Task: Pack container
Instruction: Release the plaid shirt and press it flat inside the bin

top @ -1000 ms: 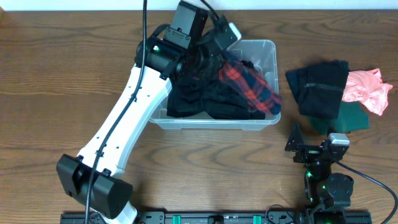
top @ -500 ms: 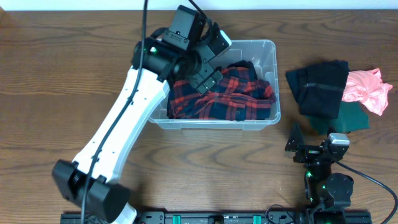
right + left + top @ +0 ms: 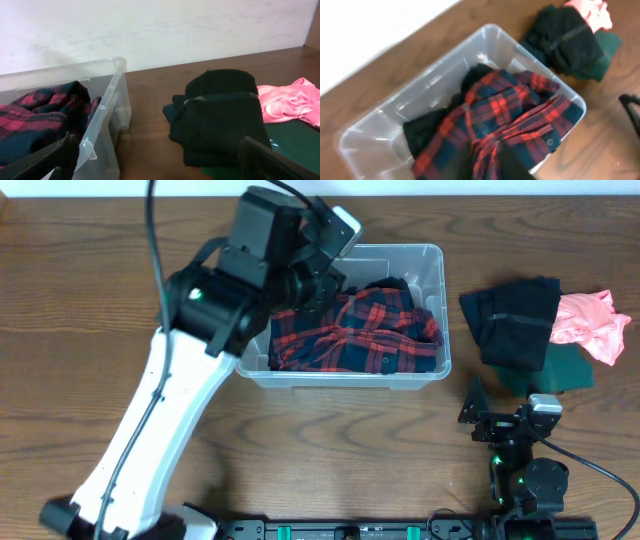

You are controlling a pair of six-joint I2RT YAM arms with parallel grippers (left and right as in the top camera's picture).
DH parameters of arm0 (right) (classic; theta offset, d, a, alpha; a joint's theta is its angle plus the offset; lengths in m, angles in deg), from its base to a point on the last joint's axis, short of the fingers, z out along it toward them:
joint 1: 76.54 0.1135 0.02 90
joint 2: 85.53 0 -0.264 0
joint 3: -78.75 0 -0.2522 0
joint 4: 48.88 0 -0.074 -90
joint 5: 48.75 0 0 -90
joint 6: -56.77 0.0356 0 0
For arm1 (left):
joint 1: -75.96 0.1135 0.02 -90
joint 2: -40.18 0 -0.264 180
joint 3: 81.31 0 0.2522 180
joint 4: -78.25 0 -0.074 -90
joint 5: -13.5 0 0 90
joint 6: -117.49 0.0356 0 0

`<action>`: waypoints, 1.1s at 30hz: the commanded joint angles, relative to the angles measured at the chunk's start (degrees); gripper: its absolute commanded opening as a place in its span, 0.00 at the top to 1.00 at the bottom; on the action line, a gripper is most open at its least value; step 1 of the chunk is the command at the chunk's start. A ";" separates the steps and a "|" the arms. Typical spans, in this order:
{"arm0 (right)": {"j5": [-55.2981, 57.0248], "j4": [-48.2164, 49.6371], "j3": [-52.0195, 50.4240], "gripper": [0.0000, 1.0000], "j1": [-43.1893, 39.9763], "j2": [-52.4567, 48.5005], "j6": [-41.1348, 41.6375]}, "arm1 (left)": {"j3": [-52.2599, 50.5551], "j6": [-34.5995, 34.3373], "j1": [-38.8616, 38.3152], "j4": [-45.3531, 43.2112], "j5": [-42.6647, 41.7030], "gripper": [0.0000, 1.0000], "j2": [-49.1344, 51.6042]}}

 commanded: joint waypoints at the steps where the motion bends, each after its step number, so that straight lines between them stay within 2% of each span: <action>1: 0.57 -0.13 -0.09 0.01 -0.39 0.09 -0.83 | 0.31 -6.62 -0.55 1.53 -2.49 0.94 5.40; 8: 0.57 -0.13 -0.09 0.01 -0.37 0.09 -0.83 | 0.31 -7.23 -3.98 5.75 -2.49 0.94 13.94; 18: 0.57 -0.13 -0.09 0.01 -0.37 0.09 -0.81 | 0.28 -7.67 -10.05 6.78 -2.25 0.94 24.61; 27: 0.57 -0.13 -0.09 0.01 -0.39 0.09 -0.81 | 0.28 -8.11 -9.57 4.92 -1.84 0.94 37.03; 33: 0.57 -0.15 -0.09 0.01 -0.37 0.09 -0.81 | 0.31 -8.57 -9.57 3.96 -1.81 0.94 39.87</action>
